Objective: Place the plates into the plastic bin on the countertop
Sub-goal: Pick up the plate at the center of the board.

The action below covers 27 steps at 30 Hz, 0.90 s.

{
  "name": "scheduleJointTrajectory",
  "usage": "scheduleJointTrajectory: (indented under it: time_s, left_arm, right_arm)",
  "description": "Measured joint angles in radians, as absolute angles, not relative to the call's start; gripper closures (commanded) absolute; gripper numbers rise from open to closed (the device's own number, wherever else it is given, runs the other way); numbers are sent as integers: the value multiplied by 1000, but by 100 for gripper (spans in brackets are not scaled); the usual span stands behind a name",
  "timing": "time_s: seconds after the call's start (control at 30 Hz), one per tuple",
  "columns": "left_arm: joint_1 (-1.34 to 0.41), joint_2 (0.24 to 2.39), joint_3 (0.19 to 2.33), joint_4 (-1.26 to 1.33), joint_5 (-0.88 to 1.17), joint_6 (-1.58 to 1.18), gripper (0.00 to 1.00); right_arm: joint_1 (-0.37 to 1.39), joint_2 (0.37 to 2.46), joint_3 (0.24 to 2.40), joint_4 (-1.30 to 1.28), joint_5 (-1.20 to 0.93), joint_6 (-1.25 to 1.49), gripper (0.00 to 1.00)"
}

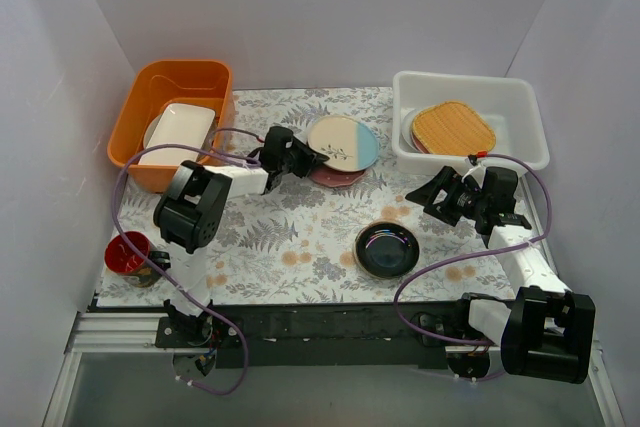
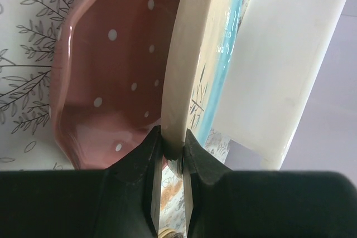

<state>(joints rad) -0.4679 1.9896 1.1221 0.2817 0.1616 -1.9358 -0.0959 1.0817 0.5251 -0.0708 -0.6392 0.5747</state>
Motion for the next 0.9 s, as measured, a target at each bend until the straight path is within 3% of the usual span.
scheduleJointTrajectory:
  time_s: [0.9]
  left_arm:
    - [-390,1716,1066,156,273,-1825,100]
  right_arm:
    - [-71,1036,545,-80,-673,599,7]
